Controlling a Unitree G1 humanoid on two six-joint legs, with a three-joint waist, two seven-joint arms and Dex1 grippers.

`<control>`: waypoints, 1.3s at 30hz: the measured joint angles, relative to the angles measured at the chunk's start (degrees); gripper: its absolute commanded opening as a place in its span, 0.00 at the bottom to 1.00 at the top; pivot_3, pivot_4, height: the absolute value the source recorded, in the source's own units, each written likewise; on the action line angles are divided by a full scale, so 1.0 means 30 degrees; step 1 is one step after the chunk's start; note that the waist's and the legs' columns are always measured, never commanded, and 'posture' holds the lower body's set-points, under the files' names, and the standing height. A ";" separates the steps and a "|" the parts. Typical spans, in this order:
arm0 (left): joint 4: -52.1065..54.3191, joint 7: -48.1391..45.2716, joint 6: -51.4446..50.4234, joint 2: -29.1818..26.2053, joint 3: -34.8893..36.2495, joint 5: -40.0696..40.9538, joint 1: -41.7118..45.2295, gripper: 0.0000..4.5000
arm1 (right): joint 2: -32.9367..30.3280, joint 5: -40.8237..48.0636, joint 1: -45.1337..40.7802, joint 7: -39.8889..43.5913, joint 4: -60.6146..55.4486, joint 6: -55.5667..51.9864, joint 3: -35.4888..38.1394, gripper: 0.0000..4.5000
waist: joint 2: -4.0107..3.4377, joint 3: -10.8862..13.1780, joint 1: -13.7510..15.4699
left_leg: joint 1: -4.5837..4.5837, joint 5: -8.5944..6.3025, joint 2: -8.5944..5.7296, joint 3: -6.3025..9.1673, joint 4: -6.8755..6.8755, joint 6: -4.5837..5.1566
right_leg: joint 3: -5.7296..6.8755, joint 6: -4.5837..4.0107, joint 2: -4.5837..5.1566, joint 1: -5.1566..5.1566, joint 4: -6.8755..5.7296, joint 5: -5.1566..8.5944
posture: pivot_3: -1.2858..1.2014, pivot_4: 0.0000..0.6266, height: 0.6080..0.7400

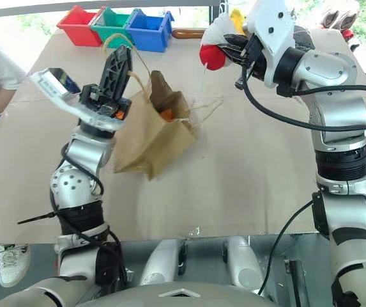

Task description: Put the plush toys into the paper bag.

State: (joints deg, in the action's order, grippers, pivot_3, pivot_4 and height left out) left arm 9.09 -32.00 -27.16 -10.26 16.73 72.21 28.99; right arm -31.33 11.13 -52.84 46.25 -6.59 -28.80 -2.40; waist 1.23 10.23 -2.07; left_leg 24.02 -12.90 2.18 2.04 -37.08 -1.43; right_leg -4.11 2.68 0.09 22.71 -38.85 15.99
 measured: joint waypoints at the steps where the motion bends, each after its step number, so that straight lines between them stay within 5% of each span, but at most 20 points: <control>1: -0.0041 -0.0042 -0.0001 0.0012 0.0011 0.0002 0.0149 0.00 | -0.0210 -0.0009 0.0023 0.0020 -0.0153 -0.0078 -0.0001 0.00 | -0.0001 0.0000 0.0002 | 0.0000 0.0000 0.0000 0.0000 0.0000 0.0000 | 0.0000 -0.0001 0.0000 0.0000 0.0000 0.0000 | 0.52 0.24 1.00; 6: 0.0197 -0.0024 -0.0507 -0.0307 0.0369 0.0619 0.0408 0.00 | -0.0883 0.0167 0.0036 0.0330 -0.1376 -0.0760 -0.0040 0.00 | -0.0001 0.0001 -0.0090 | -0.0007 0.0000 0.0008 0.0001 0.0005 0.0000 | -0.0003 0.0000 -0.0003 0.0003 -0.0002 0.0001 | 0.52 0.24 1.00; 13: 0.2729 0.1032 -0.1206 -0.0647 0.0701 0.1411 -0.2923 0.00 | 0.0314 -0.0487 0.0369 0.1129 -0.0911 0.0805 -0.3048 0.00 | 0.0001 0.0001 -0.0049 | -0.0010 0.0000 0.0014 0.0003 0.0006 -0.0001 | -0.0003 0.0000 -0.0001 0.0003 -0.0003 0.0001 | 0.52 0.24 1.00; 23: 0.5934 0.2631 -0.0679 -0.0444 0.0912 0.1478 -0.5925 0.00 | 0.0483 -0.0599 0.1288 0.6761 -0.0824 0.3034 -0.7919 0.00 | 0.0005 0.0002 0.0070 | -0.0019 0.0000 0.0007 0.0015 -0.0030 0.0000 | 0.0008 0.0001 0.0010 -0.0018 -0.0008 0.0000 | 0.52 0.24 1.00; 33: 0.6262 0.2636 0.0203 0.0364 -0.0046 0.1088 -0.6189 0.00 | 0.6257 -0.2023 0.0473 0.5617 0.4894 0.4567 -0.9121 0.00 | 0.0012 -0.0003 -0.0037 | -0.0035 0.0002 0.0013 0.0020 -0.0023 -0.0004 | 0.0014 -0.0003 -0.0011 -0.0021 -0.0022 0.0000 | 0.52 0.24 1.00; 39: 0.6222 0.2156 0.0373 -0.0081 -0.0306 0.0682 -0.6740 0.00 | 0.7654 -0.2402 0.0466 0.5046 0.7479 0.5366 -0.9299 0.47 | 0.0012 -0.0003 -0.0001 | -0.0029 0.0001 0.0008 0.0019 -0.0022 -0.0003 | 0.0012 -0.0003 0.0000 -0.0019 -0.0017 0.0000 | 0.52 0.24 1.00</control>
State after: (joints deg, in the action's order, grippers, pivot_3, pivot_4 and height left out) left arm 27.76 -25.53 -26.04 -10.51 15.81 74.25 8.77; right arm -8.37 3.93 -51.44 61.38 15.85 -12.70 -30.30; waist 1.27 10.22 -2.07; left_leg 23.93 -12.89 2.21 2.10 -37.15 -1.44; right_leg -4.07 2.67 0.09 22.65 -38.90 15.99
